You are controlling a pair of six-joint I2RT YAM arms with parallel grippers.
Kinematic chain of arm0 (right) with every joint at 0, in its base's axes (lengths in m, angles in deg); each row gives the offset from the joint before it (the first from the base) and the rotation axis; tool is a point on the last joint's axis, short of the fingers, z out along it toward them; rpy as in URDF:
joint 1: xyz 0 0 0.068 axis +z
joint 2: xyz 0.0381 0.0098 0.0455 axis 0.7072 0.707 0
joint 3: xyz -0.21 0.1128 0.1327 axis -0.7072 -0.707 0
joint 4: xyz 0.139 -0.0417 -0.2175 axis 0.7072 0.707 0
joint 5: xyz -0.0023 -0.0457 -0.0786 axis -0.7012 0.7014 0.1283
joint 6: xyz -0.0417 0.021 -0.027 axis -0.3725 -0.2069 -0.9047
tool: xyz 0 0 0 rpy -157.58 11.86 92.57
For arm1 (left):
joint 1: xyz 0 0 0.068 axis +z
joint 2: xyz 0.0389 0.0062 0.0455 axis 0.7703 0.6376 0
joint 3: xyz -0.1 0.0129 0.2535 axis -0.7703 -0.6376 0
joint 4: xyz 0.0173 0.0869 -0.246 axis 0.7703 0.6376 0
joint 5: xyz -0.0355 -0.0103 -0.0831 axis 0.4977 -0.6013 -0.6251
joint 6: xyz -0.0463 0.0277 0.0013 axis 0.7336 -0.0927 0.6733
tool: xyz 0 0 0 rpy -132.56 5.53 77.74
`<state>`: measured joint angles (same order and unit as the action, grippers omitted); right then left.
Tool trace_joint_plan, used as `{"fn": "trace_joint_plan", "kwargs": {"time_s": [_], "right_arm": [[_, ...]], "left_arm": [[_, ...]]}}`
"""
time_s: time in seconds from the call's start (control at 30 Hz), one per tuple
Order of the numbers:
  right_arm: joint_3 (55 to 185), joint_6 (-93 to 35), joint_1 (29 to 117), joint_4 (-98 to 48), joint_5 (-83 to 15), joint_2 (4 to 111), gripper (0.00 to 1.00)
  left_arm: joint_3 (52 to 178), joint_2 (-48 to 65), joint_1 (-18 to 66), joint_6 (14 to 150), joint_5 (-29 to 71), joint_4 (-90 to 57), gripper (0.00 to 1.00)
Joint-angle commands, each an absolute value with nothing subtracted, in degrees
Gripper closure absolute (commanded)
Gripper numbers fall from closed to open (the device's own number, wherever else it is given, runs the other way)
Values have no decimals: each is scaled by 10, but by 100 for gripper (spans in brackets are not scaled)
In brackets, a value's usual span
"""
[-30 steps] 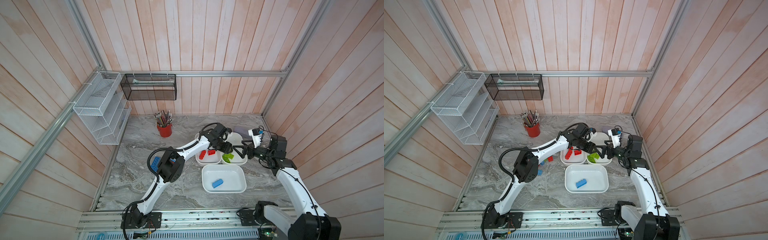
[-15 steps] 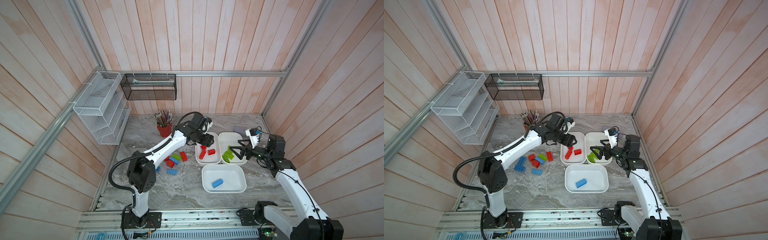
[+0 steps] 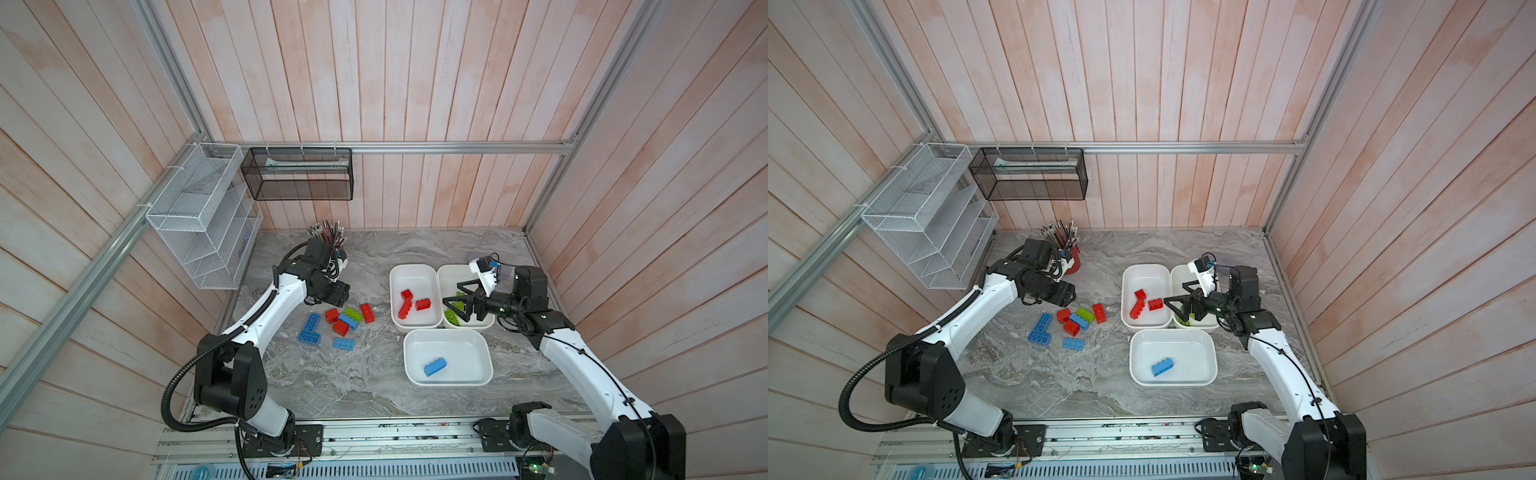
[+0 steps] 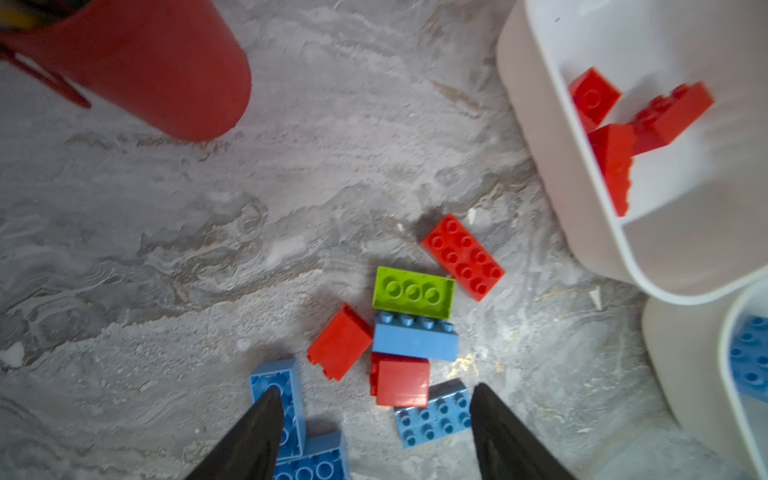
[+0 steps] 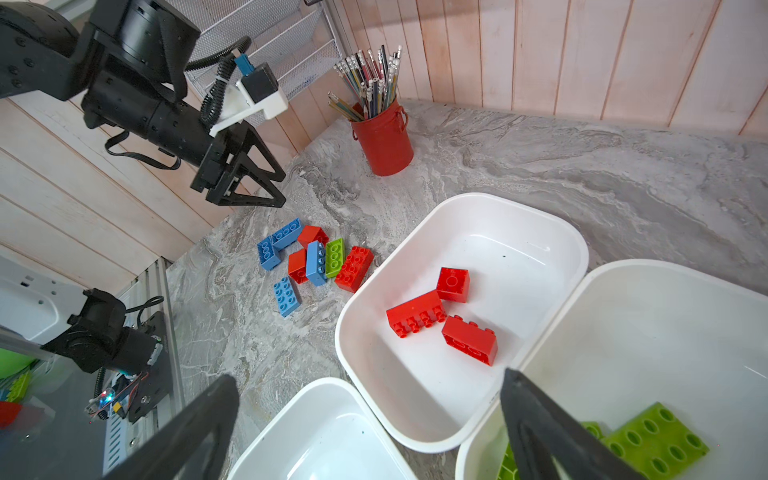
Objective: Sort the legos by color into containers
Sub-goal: 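Move the left gripper back over the brick pile, then lower the left gripper and grasp a blue brick from the pile, then carry the blue brick with the left gripper into the near bin and release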
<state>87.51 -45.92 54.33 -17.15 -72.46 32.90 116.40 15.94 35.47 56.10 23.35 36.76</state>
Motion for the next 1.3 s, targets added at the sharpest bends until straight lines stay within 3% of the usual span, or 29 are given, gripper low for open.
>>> {"fn": "trace_joint_plan", "kwargs": {"time_s": [0.0,0.13,0.67,0.93,1.13,1.27], "right_arm": [[900,-456,552,-186,-717,343,2],[904,-461,555,-185,-721,358,2],[898,-471,555,-183,-725,373,2],[886,-471,554,-186,-724,365,2],[880,-473,552,-186,-722,359,2],[883,-474,549,-182,-721,358,2]], "left_arm": [[1148,169,378,525,266,361,27],[1156,198,413,561,304,383,28],[1066,247,424,566,333,322,35],[1077,289,430,564,342,319,48],[1092,289,431,569,338,330,66],[1110,239,430,589,321,350,68]]}}
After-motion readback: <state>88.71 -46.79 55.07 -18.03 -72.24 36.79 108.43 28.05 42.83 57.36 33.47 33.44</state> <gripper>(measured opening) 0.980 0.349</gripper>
